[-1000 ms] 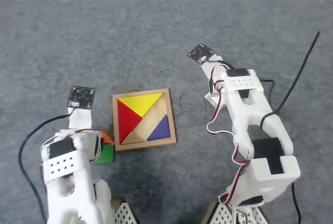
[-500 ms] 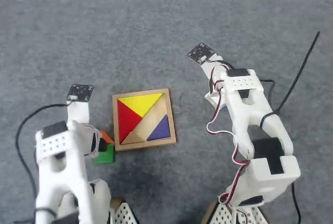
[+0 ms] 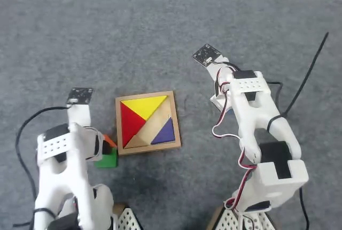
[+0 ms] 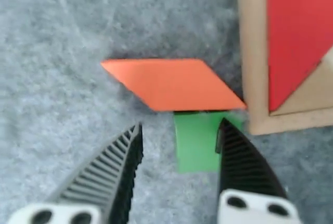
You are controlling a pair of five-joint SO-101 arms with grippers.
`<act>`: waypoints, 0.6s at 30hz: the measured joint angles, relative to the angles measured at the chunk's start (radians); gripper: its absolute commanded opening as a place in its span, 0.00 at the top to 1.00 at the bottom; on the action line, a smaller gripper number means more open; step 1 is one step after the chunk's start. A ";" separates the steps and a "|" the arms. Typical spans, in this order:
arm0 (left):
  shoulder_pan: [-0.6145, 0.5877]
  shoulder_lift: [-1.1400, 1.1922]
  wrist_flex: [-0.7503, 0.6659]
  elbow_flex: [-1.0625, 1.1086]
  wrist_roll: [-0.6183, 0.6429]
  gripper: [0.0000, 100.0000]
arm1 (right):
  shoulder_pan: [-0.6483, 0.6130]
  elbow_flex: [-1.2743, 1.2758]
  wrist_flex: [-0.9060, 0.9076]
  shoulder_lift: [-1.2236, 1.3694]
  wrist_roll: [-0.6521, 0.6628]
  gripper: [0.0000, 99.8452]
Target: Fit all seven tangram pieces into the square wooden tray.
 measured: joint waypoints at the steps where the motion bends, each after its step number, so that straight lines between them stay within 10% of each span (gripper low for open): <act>1: -0.023 0.017 -0.002 -0.008 0.000 0.80 | 0.000 0.000 0.000 0.000 0.000 0.97; 18: -0.176 0.278 0.023 -0.173 -0.026 0.86 | 0.000 0.000 0.000 0.000 0.000 0.97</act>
